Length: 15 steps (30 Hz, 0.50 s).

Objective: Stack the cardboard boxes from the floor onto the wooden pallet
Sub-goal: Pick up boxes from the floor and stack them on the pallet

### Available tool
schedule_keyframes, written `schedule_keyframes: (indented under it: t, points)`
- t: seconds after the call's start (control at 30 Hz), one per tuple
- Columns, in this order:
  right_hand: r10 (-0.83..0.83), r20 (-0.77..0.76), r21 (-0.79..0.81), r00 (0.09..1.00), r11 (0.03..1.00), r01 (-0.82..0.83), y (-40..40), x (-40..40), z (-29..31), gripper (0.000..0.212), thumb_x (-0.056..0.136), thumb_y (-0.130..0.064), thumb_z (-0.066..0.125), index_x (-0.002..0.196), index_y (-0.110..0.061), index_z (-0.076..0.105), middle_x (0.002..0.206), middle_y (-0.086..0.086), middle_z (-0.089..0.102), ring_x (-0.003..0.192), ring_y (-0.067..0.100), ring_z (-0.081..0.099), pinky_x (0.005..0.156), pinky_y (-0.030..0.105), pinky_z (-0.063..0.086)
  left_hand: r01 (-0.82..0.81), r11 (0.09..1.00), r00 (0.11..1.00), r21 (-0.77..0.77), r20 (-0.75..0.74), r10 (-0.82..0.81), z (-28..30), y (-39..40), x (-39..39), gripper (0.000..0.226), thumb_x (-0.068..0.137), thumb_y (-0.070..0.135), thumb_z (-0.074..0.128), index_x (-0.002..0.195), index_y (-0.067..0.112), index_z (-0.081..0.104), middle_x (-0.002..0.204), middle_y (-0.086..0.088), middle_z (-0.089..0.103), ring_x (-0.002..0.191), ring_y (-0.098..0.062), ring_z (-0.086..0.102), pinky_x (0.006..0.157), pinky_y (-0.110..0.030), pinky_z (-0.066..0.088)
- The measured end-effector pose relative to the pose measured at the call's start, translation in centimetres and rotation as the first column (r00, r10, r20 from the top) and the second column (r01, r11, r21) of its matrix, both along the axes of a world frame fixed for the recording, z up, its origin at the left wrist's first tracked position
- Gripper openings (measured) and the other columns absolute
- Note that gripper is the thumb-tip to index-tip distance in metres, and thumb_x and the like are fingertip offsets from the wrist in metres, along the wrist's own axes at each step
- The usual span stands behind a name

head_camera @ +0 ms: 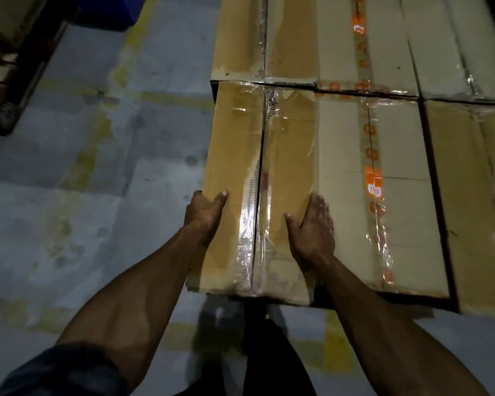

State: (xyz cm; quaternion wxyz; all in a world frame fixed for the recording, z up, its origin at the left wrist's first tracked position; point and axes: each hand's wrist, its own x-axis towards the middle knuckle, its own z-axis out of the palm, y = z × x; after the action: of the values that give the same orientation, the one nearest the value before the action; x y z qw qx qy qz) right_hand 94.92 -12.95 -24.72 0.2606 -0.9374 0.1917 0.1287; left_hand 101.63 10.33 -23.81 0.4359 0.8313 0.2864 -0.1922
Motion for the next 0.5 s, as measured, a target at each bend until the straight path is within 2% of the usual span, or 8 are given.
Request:
schedule_keyframes:
  t: [0.13, 0.3, 0.4, 0.5]
  points:
    - [0.101, -0.031, -0.01, 0.994, 0.995, -0.102, 0.0, -5.2, 0.5, 0.085, 0.099, -0.061, 0.042, 0.161, -0.019, 0.002, 0.169, 0.007, 0.005, 0.155, 0.024, 0.004, 0.125, 0.039, 0.007, 0.115, 0.992, 0.993, 0.042, 0.013, -0.115, 0.5, 1.4, -6.0, 0.063, 0.093, 0.049, 0.065, 0.139, 0.011, 0.045, 0.133, -0.015, 0.061, 0.115, -0.038, 0.06, 0.091, -0.04, 0.049]
    - [0.203, -0.106, 0.03, 0.973, 0.979, -0.2, -0.7, -9.6, 1.1, 0.092, 0.095, -0.06, 0.053, 0.161, -0.017, 0.006, 0.168, 0.014, 0.01, 0.155, 0.03, 0.008, 0.125, 0.041, 0.011, 0.324, 0.934, 0.939, 0.149, 0.068, -0.337, 0.0, 3.5, -13.1, 0.081, 0.095, 0.047, 0.062, 0.157, 0.024, 0.014, 0.15, -0.014, 0.047, 0.126, -0.041, 0.054, 0.101, -0.052, 0.049]
    - [0.254, -0.132, 0.056, 0.958, 0.967, -0.249, -1.0, -11.1, 1.4, 0.105, 0.087, -0.067, 0.059, 0.161, -0.017, 0.004, 0.168, 0.014, 0.01, 0.154, 0.033, 0.007, 0.125, 0.043, 0.011, 0.445, 0.864, 0.872, 0.238, 0.107, -0.478, -0.7, 4.5, -15.6, 0.078, 0.097, 0.047, 0.059, 0.158, 0.019, 0.019, 0.154, -0.012, 0.043, 0.133, -0.037, 0.049, 0.105, -0.05, 0.047]
    - [0.328, -0.16, 0.062, 0.931, 0.945, -0.322, -1.5, -12.1, 1.5, 0.123, 0.076, -0.069, 0.071, 0.161, -0.015, 0.0, 0.168, 0.013, 0.005, 0.154, 0.035, 0.003, 0.126, 0.045, 0.007, 0.517, 0.82, 0.831, 0.246, 0.088, -0.55, -1.1, 5.2, -16.3, 0.092, 0.09, 0.056, 0.065, 0.158, 0.017, 0.016, 0.159, -0.011, 0.035, 0.139, -0.035, 0.042, 0.109, -0.051, 0.044]
